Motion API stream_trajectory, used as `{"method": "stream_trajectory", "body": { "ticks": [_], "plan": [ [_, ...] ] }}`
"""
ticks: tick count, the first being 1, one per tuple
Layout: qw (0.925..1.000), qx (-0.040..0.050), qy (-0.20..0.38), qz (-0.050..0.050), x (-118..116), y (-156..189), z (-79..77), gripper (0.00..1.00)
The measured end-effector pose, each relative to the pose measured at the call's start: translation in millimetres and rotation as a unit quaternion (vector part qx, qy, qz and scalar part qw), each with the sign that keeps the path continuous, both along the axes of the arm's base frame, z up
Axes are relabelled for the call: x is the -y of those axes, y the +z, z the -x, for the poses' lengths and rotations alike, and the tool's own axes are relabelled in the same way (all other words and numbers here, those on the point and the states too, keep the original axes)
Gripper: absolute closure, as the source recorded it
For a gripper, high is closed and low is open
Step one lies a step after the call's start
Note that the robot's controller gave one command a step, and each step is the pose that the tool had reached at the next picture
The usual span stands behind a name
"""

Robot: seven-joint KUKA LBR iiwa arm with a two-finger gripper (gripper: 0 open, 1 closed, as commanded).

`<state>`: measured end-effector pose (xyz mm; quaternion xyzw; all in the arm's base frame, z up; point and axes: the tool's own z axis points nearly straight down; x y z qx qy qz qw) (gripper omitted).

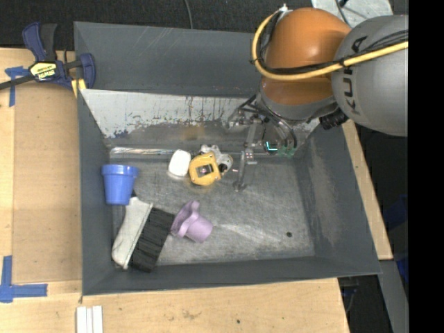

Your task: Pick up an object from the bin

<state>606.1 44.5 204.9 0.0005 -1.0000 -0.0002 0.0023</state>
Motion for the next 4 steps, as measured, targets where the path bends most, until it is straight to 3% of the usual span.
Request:
{"method": "stream_trajectory", "body": {
  "ticks": [1, 3, 4],
  "plan": [
    [1.0000, 0.0043, 0.000, 0.000, 0.3, 5.0, -1.5, 0.00],
    [0.9996, 0.0061, 0.028, 0.000, -35.2, -116.4, -12.8, 0.00],
    [0.9998, 0.0078, 0.020, -0.001, -37.7, -122.6, -14.2, 1.00]
  ]
}}
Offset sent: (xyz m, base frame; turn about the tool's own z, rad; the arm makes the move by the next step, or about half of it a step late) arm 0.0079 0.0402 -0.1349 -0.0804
